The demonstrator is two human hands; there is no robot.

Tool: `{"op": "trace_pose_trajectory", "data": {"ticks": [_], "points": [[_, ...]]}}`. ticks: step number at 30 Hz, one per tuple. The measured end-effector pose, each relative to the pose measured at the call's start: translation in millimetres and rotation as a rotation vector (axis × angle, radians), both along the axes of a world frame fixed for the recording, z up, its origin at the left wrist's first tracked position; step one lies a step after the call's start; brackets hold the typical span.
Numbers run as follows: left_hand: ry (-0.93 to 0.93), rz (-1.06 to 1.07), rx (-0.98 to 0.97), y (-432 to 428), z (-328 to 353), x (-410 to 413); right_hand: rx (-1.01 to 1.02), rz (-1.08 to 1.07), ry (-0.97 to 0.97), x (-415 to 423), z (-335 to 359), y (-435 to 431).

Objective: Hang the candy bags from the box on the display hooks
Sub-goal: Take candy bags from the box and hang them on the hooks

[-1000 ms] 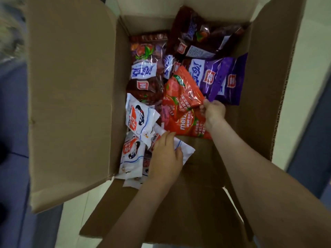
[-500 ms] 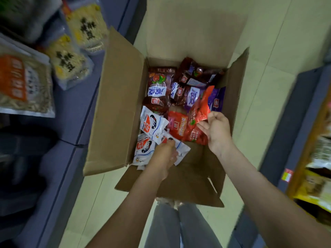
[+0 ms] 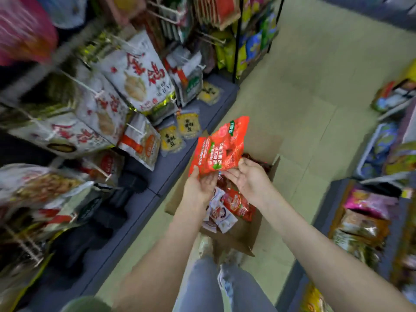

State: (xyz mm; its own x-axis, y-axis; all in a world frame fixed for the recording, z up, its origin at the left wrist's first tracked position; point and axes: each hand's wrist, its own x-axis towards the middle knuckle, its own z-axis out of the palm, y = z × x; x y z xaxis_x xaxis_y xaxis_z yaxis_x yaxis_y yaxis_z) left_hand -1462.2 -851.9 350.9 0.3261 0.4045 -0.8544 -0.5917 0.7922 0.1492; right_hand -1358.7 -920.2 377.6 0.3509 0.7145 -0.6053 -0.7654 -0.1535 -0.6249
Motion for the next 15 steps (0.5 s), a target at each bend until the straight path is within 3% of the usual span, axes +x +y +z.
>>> {"op": "trace_pose_trajectory", "data": {"ticks": [4,7,10,13,15], "points": [[-0.003,0.142,0.194,20.9,78.8,-21.6,0.153,0.258,0.01,-19.6,62.1,7.6],[0.074,0.204,0.34,37.0,111.8,-49.7,0.132,0.472,-0.073,-15.6,92.3,6.0],[0.156,0.131,0.602,46.3,140.5,-97.7,0.043,0.475,-0.15,-6.4,119.3,14.1],[0.215,0.043,0.851,51.8,178.4,-146.4,0.087,0.431,-0.172,-15.9,152.4,40.5],[0.276,0.009,0.987,51.9,208.4,-176.5,0.148,0.51,-0.236,-44.4,179.9,61.7]]}}
